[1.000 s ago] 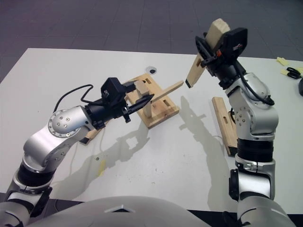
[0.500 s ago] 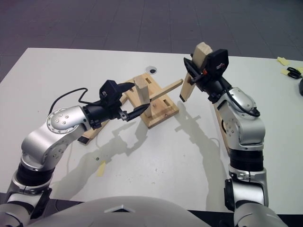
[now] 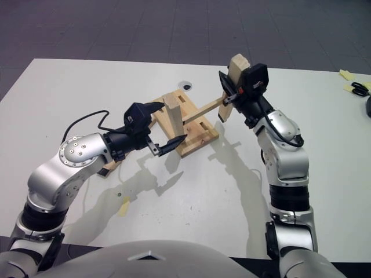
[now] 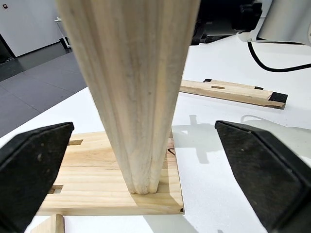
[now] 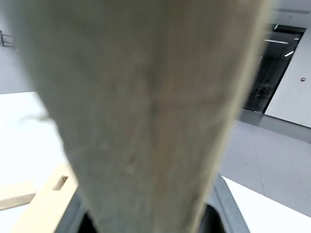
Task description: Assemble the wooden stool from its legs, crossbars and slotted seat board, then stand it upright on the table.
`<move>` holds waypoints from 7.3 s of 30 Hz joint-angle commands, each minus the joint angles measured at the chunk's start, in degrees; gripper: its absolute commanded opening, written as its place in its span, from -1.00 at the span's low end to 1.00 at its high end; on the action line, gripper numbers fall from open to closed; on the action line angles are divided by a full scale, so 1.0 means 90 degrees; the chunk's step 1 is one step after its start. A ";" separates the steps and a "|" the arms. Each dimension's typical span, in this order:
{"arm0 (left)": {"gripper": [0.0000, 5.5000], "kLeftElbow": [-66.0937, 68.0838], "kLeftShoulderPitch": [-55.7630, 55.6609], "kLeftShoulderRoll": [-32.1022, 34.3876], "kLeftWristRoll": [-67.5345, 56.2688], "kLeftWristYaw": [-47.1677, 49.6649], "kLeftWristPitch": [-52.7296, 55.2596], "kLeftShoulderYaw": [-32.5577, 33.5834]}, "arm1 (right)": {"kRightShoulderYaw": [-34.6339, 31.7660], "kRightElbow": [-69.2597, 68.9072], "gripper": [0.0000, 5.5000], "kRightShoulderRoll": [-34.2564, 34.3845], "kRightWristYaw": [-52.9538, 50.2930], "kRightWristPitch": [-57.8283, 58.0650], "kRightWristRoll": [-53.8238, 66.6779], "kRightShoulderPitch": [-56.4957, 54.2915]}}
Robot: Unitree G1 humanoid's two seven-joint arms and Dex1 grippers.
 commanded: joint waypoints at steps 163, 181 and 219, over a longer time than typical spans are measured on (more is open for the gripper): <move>-0.26 0.0398 0.0160 0.1094 -0.0701 -0.1422 -0.0594 0.0981 | 0.0319 -0.0079 -0.63 0.1347 -0.0122 -0.0114 -0.0036 0.0180; -0.26 0.0586 0.0197 0.1003 -0.0294 -0.1261 -0.0837 0.0631 | 0.0717 -0.0232 -0.63 0.0958 0.0576 0.0230 -0.0010 0.0100; -0.26 0.0552 0.0297 0.0955 -0.0148 -0.1172 -0.0868 0.0374 | -0.0245 -0.0420 -0.63 0.1515 -0.0041 0.3509 0.1854 -0.0740</move>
